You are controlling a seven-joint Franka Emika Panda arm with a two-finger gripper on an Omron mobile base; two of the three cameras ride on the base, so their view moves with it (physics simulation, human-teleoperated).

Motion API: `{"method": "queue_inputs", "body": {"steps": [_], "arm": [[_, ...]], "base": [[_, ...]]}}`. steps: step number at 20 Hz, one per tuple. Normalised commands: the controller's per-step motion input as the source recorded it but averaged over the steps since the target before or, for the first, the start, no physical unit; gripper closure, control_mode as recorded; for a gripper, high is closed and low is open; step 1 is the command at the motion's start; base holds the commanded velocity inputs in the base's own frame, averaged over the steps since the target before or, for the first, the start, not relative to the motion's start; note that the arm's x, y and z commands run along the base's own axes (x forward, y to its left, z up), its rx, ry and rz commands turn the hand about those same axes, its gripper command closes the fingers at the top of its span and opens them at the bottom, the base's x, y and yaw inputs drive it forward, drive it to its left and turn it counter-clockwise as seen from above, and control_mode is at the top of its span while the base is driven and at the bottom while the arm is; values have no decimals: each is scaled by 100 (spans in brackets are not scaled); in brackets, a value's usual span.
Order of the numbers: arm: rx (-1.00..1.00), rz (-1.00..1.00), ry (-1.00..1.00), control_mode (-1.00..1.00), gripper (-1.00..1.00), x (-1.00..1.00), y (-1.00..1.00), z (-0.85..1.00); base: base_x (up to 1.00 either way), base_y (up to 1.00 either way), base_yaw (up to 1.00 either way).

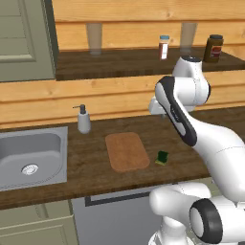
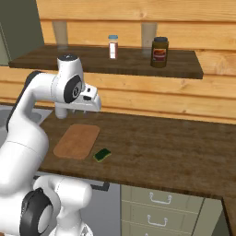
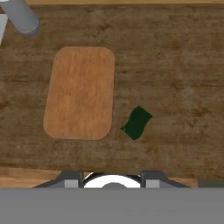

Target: Pick up the sponge from the counter and clean the cutting board by briefly scrubbing or pressing down on the cutting board. Once finished, release the sponge.

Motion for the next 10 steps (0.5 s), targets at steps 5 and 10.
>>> {"method": "queue_inputs", "body": {"steps": [5, 10], "arm": [[0, 0, 0, -100, -100, -46, -9, -4], [2, -23, 4, -100, -100, -61, -18, -22]], "base": [[0, 0, 0], [0, 0, 0]]}}
